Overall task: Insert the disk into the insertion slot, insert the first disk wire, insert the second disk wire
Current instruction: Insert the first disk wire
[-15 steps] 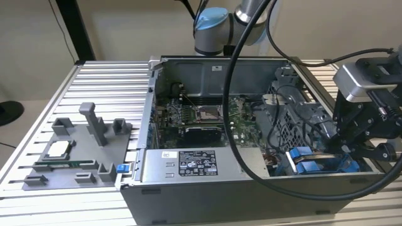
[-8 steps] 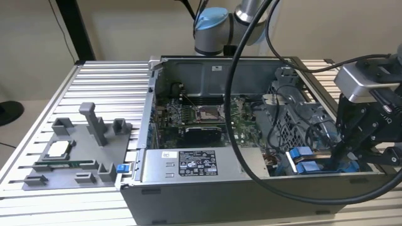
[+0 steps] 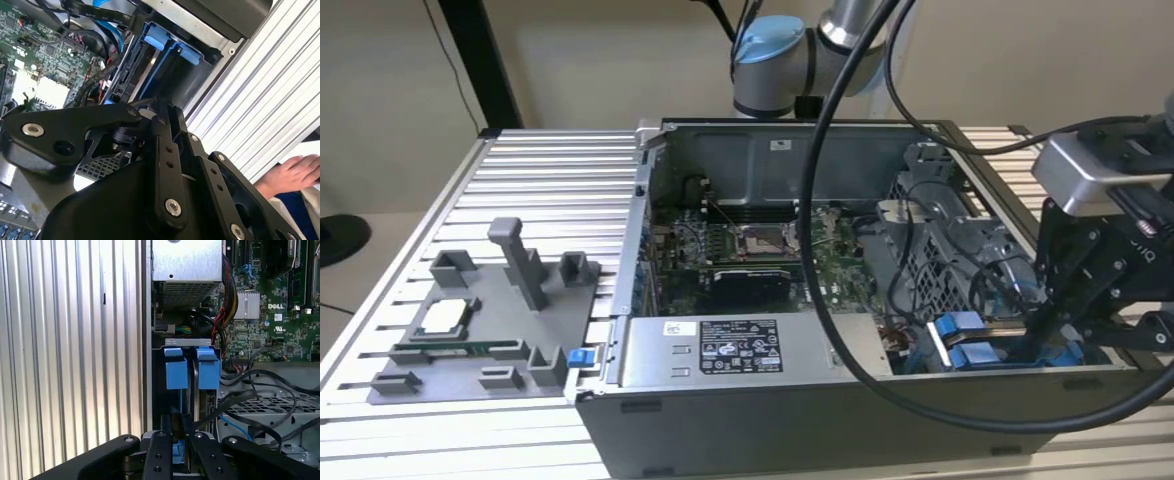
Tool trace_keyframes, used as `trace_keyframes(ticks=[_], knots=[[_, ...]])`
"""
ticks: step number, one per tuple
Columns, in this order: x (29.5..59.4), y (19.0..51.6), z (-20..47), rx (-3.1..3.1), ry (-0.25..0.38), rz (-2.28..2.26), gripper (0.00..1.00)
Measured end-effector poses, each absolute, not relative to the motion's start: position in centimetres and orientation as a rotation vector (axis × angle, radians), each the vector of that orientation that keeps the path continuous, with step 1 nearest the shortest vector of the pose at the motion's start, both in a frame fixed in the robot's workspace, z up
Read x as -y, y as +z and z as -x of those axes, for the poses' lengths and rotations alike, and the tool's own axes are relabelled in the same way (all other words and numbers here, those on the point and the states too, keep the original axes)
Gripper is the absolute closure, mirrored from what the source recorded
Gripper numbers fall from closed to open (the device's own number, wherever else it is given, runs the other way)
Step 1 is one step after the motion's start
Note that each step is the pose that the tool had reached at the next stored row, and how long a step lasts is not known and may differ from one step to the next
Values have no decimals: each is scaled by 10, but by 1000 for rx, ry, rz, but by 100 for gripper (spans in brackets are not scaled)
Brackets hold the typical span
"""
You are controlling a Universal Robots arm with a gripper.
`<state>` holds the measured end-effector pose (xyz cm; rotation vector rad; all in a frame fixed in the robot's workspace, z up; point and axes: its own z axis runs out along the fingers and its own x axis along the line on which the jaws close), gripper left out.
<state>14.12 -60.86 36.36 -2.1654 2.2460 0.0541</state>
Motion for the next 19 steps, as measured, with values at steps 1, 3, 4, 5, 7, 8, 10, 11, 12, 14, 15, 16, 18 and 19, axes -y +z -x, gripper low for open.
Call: trace_keyframes(ticks=[1,3,4,5,7,8,10,11,12,14,15,16,18,19], knots=[[608,364,-141,-2247,53,2166,100],[608,363,-141,-2247,51,2167,100],[608,363,-141,-2248,51,2167,100],[608,364,-141,-2248,50,2167,100],[608,364,-141,-2248,49,2168,100],[608,364,-141,-2249,49,2168,100],[608,365,-141,-2249,47,2168,100],[607,365,-141,-2250,46,2169,100],[607,366,-141,-2250,46,2169,100],[607,366,-141,-2250,45,2169,100],[607,366,-141,-2250,45,2169,100],[607,366,-141,-2250,45,2170,100],[607,366,-141,-2250,45,2170,100],[607,366,-141,-2251,44,2170,100]])
